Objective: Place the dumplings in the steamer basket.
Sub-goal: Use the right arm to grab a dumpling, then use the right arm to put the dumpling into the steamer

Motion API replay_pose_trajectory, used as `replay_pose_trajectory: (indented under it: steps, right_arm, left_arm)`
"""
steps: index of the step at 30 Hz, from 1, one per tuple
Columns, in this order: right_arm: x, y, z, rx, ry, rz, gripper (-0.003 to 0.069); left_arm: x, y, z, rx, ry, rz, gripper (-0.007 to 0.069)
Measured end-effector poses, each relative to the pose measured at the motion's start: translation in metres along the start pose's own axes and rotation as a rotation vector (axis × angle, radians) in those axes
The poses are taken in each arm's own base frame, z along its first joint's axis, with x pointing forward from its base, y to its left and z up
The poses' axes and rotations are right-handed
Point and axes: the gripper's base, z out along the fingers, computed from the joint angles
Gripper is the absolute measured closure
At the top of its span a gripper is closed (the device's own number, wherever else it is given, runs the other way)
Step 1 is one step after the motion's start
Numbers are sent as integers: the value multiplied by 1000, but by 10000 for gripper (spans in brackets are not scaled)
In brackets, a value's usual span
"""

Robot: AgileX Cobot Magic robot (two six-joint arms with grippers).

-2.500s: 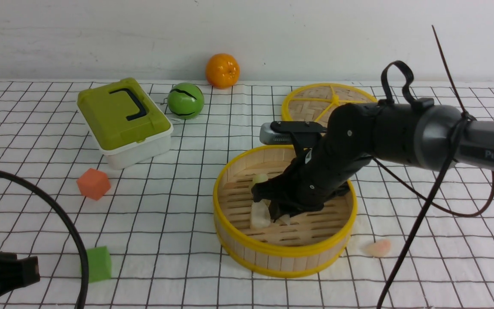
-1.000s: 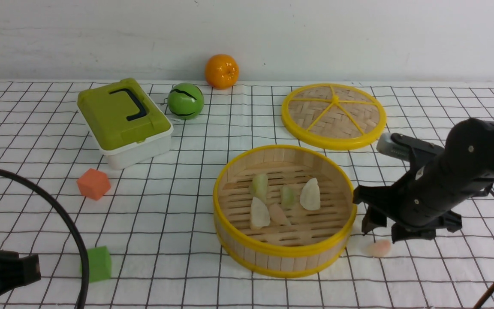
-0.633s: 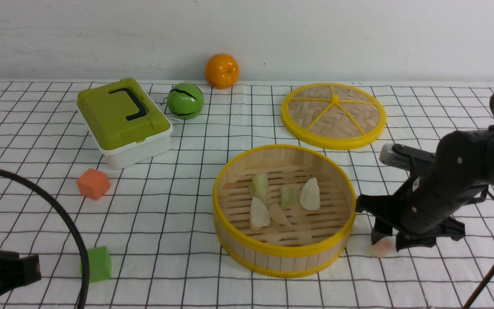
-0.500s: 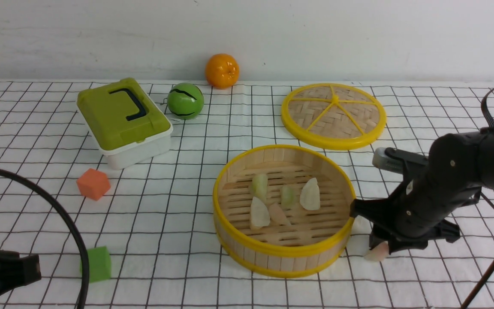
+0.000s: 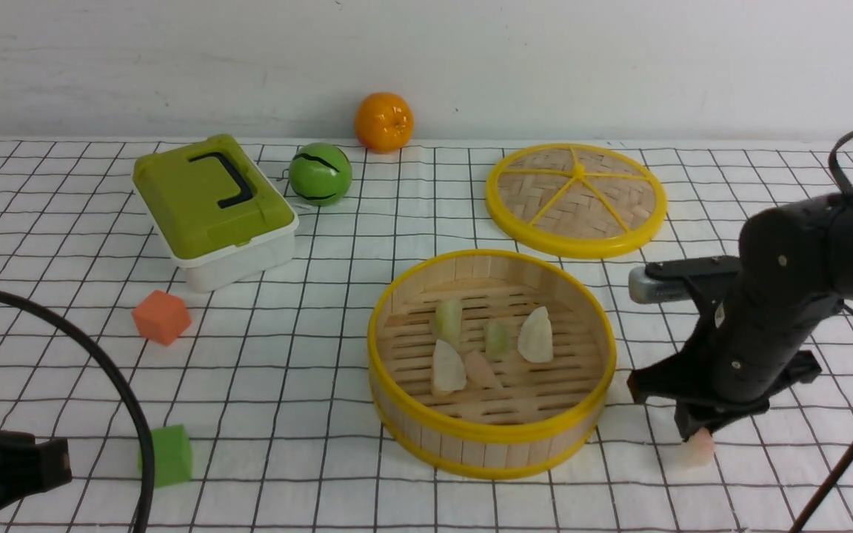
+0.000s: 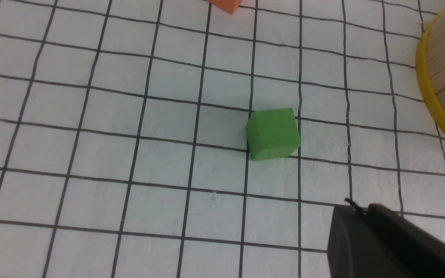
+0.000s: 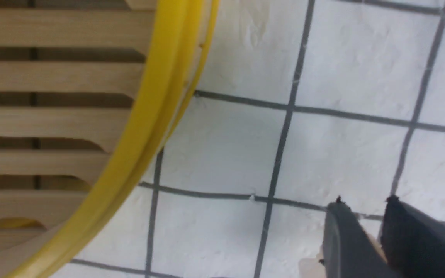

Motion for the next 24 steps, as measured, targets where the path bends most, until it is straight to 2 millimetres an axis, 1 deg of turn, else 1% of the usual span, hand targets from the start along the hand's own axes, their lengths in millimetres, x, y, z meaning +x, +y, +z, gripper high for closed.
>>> replay_pose_trajectory:
  steps: [1, 3, 4, 5, 7, 8, 9, 12, 13, 15, 17, 18, 19, 20, 22, 23, 24]
  right_arm:
    - [0, 0, -1, 1, 3, 0, 528]
    - [-9, 3, -25, -9, -31, -7, 528]
    - [-10, 4, -27, -10, -35, -9, 528]
    - [-15, 8, -41, -25, -66, -14, 528]
    - [-23, 18, -60, -55, -116, -38, 528]
    - [-25, 22, -66, -65, -135, -52, 528]
    - [-30, 36, -77, -99, -173, -96, 528]
    - [-37, 68, -88, -153, -230, -212, 529]
    - [-39, 78, -87, -168, -240, -247, 529]
    - [-44, 98, -78, -190, -244, -294, 529]
    - [-47, 103, -70, -191, -235, -307, 529]
    - [-49, 108, -60, -189, -217, -315, 529]
    - [-50, 110, -45, -180, -190, -320, 528]
    - [-51, 111, -36, -174, -172, -320, 527]
    - [-51, 111, -20, -160, -139, -323, 526]
    - [-51, 111, -18, -159, -136, -323, 525]
    - [-52, 112, -10, -154, -119, -324, 523]
  left_arm:
    - [0, 0, 0, 0, 0, 0, 587]
    - [0, 0, 0, 0, 0, 0, 587]
    - [0, 0, 0, 0, 0, 0, 587]
    - [0, 0, 0, 0, 0, 0, 585]
    - [0, 0, 0, 0, 0, 0, 585]
    - [0, 0, 0, 0, 0, 0, 585]
    - [0, 0, 0, 1, -1, 0, 584]
    - [0, 0, 0, 1, -1, 3, 581]
    - [0, 0, 0, 1, -1, 4, 580]
    - [0, 0, 0, 1, -1, 7, 580]
    - [0, 0, 0, 1, -1, 7, 580]
    - [0, 0, 0, 1, -1, 7, 578]
    - [0, 0, 0, 1, -1, 7, 578]
    - [0, 0, 0, 1, -1, 7, 578]
    - [0, 0, 0, 1, -1, 7, 576]
    - [0, 0, 0, 1, -1, 7, 576]
    - [0, 0, 0, 1, -1, 7, 577]
